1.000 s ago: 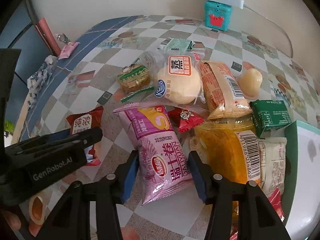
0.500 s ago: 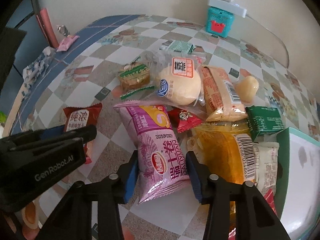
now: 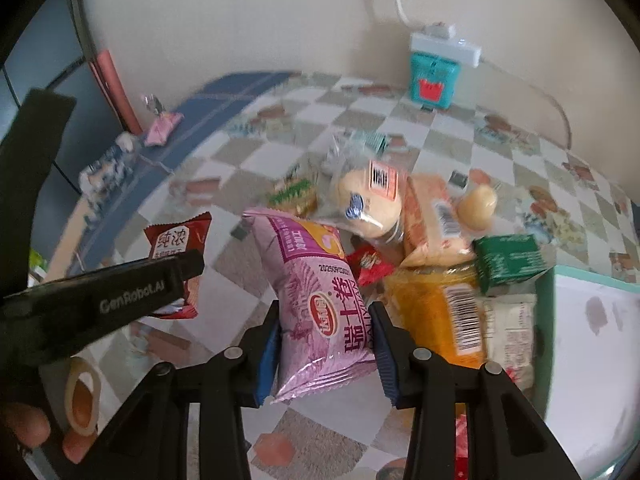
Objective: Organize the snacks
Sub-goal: 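Close the right tool on the pink bag while the left tool grasps the red biscuit pack, then carry both snacks over the white tray and open both tools to drop them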
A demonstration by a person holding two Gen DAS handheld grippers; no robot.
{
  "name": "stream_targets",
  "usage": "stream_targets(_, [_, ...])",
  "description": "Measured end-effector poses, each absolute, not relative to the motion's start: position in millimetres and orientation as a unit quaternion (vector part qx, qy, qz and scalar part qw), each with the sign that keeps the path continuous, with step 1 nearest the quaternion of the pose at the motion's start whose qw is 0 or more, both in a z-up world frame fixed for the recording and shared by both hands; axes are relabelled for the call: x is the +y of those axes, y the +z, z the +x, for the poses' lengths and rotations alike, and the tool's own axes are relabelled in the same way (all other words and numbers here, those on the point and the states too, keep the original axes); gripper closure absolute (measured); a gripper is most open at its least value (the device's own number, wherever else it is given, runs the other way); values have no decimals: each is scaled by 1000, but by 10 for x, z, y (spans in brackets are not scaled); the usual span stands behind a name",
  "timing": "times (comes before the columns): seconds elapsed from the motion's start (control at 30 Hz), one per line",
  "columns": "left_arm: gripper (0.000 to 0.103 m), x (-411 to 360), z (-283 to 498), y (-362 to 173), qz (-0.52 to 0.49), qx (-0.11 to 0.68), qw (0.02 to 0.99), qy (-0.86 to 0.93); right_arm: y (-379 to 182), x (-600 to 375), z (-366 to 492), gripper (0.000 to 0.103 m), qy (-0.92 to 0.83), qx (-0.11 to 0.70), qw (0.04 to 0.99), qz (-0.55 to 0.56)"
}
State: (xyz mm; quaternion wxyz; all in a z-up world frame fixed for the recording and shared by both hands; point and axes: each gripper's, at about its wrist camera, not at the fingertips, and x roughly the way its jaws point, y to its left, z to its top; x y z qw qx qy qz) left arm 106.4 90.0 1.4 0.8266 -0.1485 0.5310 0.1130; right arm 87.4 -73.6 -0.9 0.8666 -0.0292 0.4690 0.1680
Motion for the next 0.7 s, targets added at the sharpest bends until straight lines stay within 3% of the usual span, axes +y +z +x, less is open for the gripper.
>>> stream_targets(0.7, [62, -267, 1251, 673, -121, 483, 866, 53, 611, -2081, 770, 59, 79, 397, 910, 89])
